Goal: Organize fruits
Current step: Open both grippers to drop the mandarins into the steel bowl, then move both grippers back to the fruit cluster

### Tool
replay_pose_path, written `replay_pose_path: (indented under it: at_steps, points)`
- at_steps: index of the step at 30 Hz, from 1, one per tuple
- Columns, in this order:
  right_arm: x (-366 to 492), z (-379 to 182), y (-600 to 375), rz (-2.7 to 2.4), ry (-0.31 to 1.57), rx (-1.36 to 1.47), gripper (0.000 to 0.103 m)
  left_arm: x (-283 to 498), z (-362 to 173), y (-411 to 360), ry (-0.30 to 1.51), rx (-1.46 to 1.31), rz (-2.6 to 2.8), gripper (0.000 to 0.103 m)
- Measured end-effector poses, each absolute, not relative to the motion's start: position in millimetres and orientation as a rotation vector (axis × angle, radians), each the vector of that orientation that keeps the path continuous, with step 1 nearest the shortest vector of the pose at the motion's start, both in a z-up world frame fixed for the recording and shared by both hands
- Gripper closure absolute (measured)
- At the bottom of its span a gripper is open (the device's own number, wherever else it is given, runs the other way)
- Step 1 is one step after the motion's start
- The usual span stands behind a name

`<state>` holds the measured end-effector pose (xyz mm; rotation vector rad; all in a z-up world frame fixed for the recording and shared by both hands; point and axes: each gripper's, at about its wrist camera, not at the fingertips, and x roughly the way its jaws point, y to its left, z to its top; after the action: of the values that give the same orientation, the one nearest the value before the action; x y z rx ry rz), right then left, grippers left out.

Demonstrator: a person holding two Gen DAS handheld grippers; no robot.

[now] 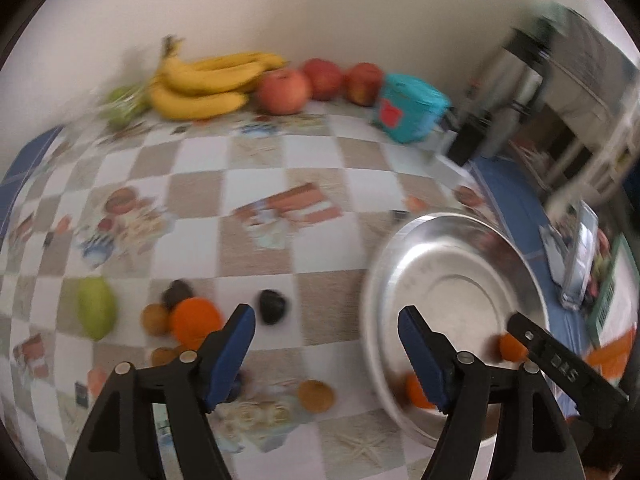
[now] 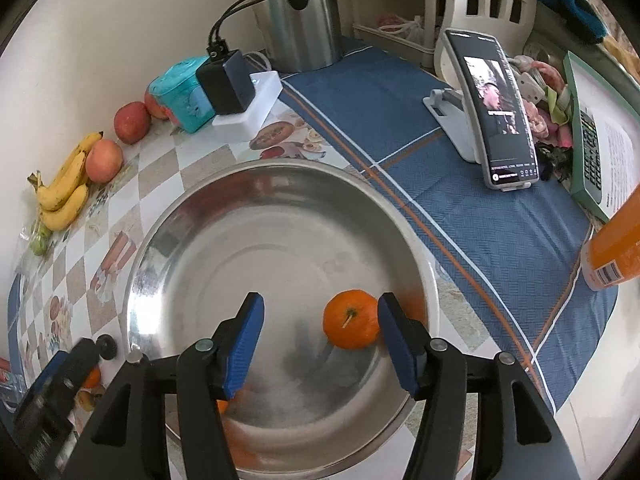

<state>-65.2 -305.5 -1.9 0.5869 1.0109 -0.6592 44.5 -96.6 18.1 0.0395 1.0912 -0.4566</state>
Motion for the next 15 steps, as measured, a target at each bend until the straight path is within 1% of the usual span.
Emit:
replay_pose_path:
  at_steps: [9, 15]
  points:
    - [-49, 7, -282, -0.563, 1.012, 0.52, 0.043, 63, 19, -41, 1.122, 0.003, -0.25, 0.026]
    - [-41, 13, -265, -0.499, 1.011, 0.477, 0.043, 66, 21, -24, 1.126, -0.016, -0.194, 0.026]
